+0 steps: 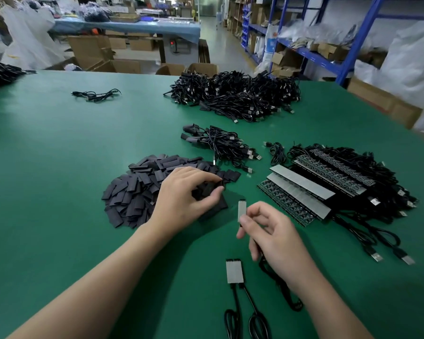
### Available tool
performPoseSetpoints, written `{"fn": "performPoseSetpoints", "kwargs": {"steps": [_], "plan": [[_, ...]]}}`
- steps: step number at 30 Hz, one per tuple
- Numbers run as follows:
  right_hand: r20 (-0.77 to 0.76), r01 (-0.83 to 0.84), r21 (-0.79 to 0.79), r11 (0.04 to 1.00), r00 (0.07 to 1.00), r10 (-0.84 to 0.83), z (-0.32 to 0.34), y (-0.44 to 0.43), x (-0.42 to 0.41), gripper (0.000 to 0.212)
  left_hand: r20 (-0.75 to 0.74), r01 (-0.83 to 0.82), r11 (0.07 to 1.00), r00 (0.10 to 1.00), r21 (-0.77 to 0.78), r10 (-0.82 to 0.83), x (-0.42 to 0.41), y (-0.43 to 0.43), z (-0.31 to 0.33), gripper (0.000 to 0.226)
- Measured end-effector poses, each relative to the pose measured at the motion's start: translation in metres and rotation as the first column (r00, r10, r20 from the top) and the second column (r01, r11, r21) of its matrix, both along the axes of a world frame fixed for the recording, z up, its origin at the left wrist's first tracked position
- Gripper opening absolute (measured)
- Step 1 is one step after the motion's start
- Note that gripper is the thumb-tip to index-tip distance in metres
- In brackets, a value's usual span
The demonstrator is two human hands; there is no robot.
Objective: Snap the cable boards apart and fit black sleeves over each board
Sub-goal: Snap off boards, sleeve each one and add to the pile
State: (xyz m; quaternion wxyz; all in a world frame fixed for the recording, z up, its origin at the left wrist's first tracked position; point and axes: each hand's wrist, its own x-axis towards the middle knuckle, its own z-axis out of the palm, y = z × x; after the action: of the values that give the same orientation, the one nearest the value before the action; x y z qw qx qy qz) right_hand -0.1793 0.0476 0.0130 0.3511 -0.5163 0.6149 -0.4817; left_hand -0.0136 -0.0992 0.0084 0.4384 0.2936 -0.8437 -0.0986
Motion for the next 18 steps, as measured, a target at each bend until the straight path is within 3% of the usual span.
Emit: {"fn": "performPoseSetpoints", "kwargs": {"steps": [6,14,18], "plan": [[0.167,-0.055,0.016,0.998,0.985,0.052,-0.002,0.0,-0.003,0.02,-0.123,0.05,0.998,0.991,0.028,-0.046,0.018,0.039,0.009,0.02],[-0.101,-0.149,-0.056,0.987,0.985,0.143,0.01,0.008,0.001,0.022,0.043,0.098,0.994,0.994,-0.041,-0.096,0.048,0.069,-0.007,0.013],[-0.182,-0.19,-0.012,0.982,0.966,0.185,0.01,0.009,0.002,0.024,0.075,0.103,0.991,0.992,-0.08,-0.097,0.049,0.071,-0.008,0.013]]}}
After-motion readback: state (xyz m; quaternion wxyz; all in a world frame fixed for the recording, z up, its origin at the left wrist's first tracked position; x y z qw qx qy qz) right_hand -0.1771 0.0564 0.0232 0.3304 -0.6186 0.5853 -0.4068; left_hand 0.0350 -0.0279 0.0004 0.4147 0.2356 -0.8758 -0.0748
